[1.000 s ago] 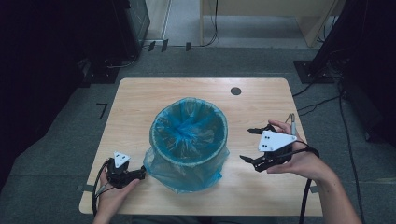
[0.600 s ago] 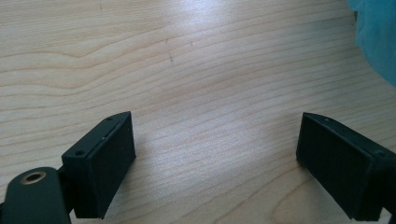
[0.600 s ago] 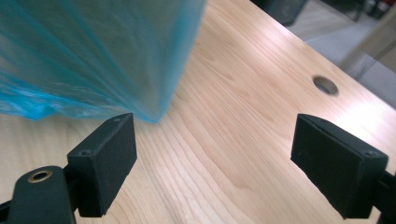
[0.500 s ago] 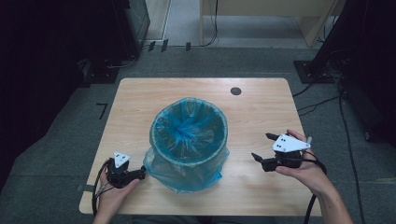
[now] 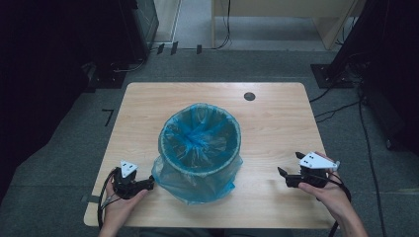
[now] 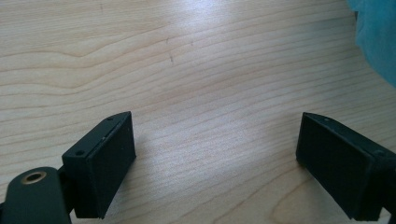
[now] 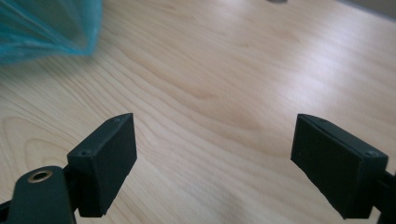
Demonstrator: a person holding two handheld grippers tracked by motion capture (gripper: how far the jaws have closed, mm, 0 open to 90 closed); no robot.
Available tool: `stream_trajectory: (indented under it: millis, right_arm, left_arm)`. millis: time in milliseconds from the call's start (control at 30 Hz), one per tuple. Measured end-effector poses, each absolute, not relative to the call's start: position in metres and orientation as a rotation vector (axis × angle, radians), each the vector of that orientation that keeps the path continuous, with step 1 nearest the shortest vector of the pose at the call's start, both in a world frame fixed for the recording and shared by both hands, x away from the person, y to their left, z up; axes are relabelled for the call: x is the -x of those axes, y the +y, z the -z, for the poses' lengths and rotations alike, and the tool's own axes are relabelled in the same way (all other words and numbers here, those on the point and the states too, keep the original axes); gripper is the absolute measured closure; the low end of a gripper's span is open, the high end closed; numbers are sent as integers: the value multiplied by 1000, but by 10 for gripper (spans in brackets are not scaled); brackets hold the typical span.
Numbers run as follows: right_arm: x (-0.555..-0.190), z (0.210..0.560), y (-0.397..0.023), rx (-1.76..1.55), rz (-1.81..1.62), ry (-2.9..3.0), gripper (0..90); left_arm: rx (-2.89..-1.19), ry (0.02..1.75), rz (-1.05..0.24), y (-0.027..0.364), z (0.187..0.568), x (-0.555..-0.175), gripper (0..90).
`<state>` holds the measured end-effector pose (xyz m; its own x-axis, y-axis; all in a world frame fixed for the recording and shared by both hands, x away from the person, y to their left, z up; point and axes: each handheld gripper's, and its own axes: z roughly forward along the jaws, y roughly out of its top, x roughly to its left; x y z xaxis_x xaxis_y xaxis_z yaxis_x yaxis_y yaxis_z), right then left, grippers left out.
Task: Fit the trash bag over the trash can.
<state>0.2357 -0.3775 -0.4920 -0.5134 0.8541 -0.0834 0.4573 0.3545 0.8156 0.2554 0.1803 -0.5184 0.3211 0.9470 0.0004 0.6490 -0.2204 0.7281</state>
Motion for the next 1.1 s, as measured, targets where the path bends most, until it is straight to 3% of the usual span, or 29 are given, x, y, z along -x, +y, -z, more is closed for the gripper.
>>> stream_trajectory:
  millis: [400,1100]
  right_arm:
    - [-224,519,-395,-1263,-949,2094,145]
    - [-217,525,-423,-1560,-881,1969,140]
  left_arm:
    - [-1959,1404,-607,180,518,-255,110]
    - [-1961,1403,-607,180,518,-255,111]
